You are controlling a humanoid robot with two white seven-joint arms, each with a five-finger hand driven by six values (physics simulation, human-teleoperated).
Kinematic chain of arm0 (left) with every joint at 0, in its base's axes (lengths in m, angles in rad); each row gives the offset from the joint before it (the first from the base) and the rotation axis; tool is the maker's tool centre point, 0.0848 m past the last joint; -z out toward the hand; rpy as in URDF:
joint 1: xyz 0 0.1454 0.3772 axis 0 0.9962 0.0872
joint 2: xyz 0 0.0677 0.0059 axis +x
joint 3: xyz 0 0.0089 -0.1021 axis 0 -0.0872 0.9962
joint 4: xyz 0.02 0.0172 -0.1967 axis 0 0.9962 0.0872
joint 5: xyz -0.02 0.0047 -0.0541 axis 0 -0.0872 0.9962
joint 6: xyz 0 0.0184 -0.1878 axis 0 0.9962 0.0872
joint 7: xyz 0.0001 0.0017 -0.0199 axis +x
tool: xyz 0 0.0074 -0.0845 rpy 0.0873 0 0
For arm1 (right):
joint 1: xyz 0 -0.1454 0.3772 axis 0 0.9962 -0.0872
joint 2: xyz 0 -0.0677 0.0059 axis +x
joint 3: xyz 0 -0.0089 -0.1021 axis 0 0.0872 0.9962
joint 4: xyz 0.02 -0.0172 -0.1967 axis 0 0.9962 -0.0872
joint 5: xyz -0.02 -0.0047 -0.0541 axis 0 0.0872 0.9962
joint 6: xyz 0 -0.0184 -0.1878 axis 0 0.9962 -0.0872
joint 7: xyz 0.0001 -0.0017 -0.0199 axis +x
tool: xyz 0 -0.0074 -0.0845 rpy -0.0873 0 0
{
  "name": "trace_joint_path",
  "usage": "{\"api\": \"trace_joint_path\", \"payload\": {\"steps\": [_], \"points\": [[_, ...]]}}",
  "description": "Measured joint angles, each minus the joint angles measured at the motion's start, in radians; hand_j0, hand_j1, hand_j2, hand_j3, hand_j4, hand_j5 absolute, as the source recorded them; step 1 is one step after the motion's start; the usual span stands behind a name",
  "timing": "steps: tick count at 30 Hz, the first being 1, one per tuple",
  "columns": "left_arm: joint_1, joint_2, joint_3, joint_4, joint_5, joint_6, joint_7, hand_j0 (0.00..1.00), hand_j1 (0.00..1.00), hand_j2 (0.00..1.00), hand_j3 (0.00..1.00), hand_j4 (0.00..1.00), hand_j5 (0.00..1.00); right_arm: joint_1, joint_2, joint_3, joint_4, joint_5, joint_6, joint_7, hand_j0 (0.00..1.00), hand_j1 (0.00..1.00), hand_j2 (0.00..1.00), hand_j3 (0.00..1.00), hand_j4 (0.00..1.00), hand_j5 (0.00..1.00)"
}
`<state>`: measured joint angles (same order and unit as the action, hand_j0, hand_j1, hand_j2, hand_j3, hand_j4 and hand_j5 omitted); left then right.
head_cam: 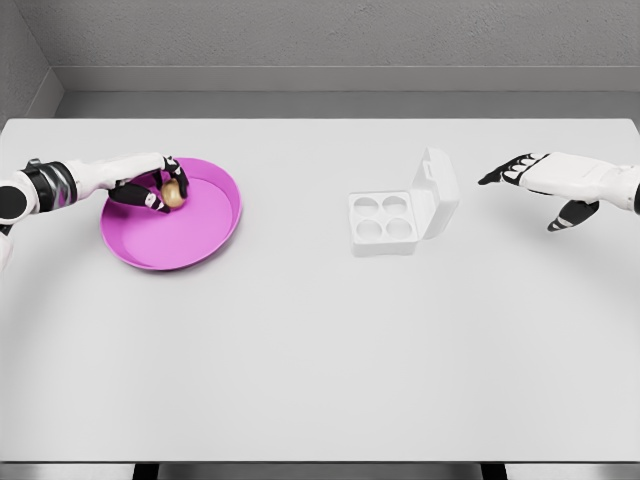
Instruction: Pack egg into the box and close the box lid
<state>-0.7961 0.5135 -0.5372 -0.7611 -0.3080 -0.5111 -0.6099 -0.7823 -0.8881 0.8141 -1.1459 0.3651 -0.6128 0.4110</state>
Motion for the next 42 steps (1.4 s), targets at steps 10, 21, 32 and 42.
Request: {"api": "trace_joint_path", "payload": {"steps": [10, 21, 32, 42], "points": [[0.003, 0.001, 0.001, -0.001, 0.011, 0.002, 0.000, 0.30, 0.30, 0.30, 0.30, 0.30, 0.30, -0.002, -0.001, 0.000, -0.001, 0.000, 0.000, -0.002, 1.00, 1.00, 1.00, 1.00, 1.00, 1.00], [0.008, 0.009, -0.001, -0.035, 0.063, -0.003, -0.001, 0.29, 0.29, 0.29, 0.29, 0.29, 0.29, -0.005, -0.012, 0.000, -0.003, 0.000, 0.000, -0.001, 1.00, 1.00, 1.00, 1.00, 1.00, 1.00], [0.014, 0.019, -0.006, -0.132, 0.224, -0.004, -0.002, 0.29, 0.29, 0.29, 0.29, 0.29, 0.29, -0.012, -0.032, 0.001, -0.010, 0.000, 0.000, 0.004, 1.00, 1.00, 1.00, 1.00, 1.00, 1.00], [0.031, 0.009, -0.011, -0.218, 0.370, -0.005, -0.002, 0.29, 0.29, 0.29, 0.29, 0.29, 0.29, -0.012, -0.041, 0.001, -0.007, -0.001, 0.000, 0.000, 1.00, 1.00, 1.00, 1.00, 1.00, 1.00]]}}
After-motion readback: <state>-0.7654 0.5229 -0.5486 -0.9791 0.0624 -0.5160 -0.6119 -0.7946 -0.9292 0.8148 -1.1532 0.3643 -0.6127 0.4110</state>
